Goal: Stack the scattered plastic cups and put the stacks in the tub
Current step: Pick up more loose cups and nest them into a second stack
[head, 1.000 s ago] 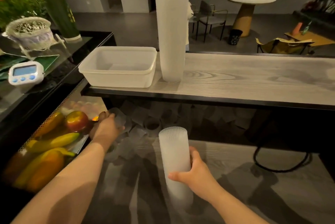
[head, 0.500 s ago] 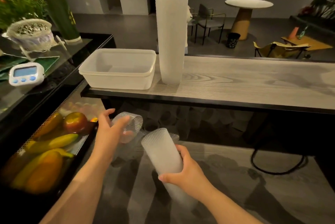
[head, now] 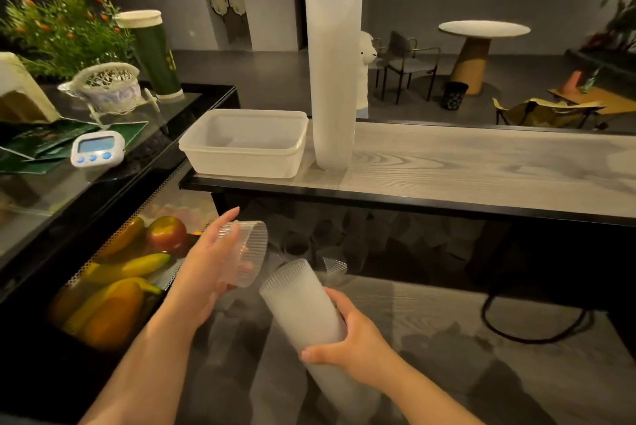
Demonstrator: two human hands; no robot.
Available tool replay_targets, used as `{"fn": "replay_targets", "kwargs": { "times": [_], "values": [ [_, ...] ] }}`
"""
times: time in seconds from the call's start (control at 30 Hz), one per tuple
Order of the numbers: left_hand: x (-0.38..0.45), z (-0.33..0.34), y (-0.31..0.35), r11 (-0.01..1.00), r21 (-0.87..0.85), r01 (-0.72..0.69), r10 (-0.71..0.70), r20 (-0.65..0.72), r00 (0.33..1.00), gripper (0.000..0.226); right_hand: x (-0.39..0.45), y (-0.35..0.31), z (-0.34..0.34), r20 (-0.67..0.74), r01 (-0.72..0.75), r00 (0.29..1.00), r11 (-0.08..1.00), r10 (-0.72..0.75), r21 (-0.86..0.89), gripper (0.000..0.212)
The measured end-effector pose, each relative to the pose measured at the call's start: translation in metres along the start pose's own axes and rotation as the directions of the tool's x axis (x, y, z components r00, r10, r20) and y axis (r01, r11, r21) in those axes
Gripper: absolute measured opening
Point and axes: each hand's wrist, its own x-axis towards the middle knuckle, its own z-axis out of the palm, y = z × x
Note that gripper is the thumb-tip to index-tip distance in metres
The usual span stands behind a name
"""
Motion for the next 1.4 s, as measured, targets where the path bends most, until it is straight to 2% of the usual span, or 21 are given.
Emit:
{"fn": "replay_targets", "kwargs": {
  "times": [0.07, 0.17, 0.27, 0.33, 0.43, 0.53, 0.63, 0.73, 0.83, 0.93, 1.07, 1.13, 1.27, 1.4],
  "values": [
    [-0.004, 0.003, 0.0, 0.996, -0.091, -0.021, 0.012, -0.095, 0.995, 0.028, -0.004, 0.0, 0.003, 0.014, -0.003, 1.0, 1.0, 0.003, 0.0, 0.089],
    [-0.01, 0.009, -0.007, 0.984, -0.178, -0.021, -0.013, -0.183, 0.983, 0.065, -0.008, -0.001, 0.008, 0.027, -0.018, 0.999, 1.0, 0.019, -0.01, 0.084],
    [-0.014, 0.017, -0.015, 0.984, -0.177, -0.035, -0.006, -0.228, 0.974, 0.079, -0.01, -0.003, 0.01, 0.033, -0.03, 0.999, 0.999, 0.03, -0.012, 0.09],
    [-0.019, 0.025, -0.016, 0.992, -0.119, -0.045, 0.016, -0.236, 0.972, 0.065, -0.01, -0.005, 0.011, 0.042, -0.025, 0.999, 1.0, 0.026, -0.011, 0.094],
    [-0.022, 0.031, -0.023, 0.999, 0.002, -0.044, 0.044, -0.223, 0.974, 0.028, -0.009, -0.005, 0.014, 0.053, -0.023, 0.998, 1.0, 0.023, 0.002, 0.096],
    [-0.024, 0.024, -0.029, 0.992, 0.121, -0.022, 0.05, -0.237, 0.97, 0.013, -0.006, -0.001, 0.018, 0.069, -0.038, 0.997, 0.999, 0.037, 0.013, 0.096],
    [-0.025, 0.015, -0.031, 0.955, 0.295, -0.035, 0.099, -0.205, 0.974, 0.036, -0.003, 0.003, 0.02, 0.073, -0.042, 0.997, 0.998, 0.039, 0.04, 0.094],
    [-0.026, 0.011, -0.03, 0.93, 0.357, -0.088, 0.181, -0.238, 0.954, 0.056, 0.001, 0.002, 0.02, 0.076, -0.026, 0.997, 0.999, 0.023, 0.043, 0.091],
    [-0.026, 0.01, -0.028, 0.885, 0.439, -0.159, 0.267, -0.196, 0.943, 0.053, 0.005, 0.002, 0.014, 0.071, -0.025, 0.997, 0.999, 0.022, 0.049, 0.09],
    [-0.023, 0.009, -0.03, 0.833, 0.517, -0.196, 0.296, -0.116, 0.948, 0.046, 0.007, 0.005, 0.009, 0.085, -0.026, 0.996, 0.996, 0.019, 0.087, 0.089],
    [-0.023, 0.015, -0.035, 0.774, 0.582, -0.249, 0.356, -0.076, 0.931, 0.028, 0.005, 0.01, 0.008, 0.105, -0.049, 0.994, 0.988, 0.033, 0.15, 0.091],
    [-0.022, 0.018, -0.038, 0.745, 0.619, -0.25, 0.362, -0.059, 0.93, 0.037, 0.003, 0.013, 0.007, 0.1, -0.049, 0.995, 0.984, 0.032, 0.174, 0.09],
    [-0.018, 0.017, -0.042, 0.768, 0.6, -0.227, 0.29, -0.009, 0.957, 0.064, 0.0, 0.013, 0.006, 0.094, -0.06, 0.994, 0.987, 0.046, 0.147, 0.09],
    [-0.012, 0.013, -0.038, 0.758, 0.616, -0.215, 0.281, -0.011, 0.96, 0.065, 0.003, 0.01, 0.008, 0.04, -0.067, 0.997, 0.993, 0.063, 0.102, 0.093]
  ]
}}
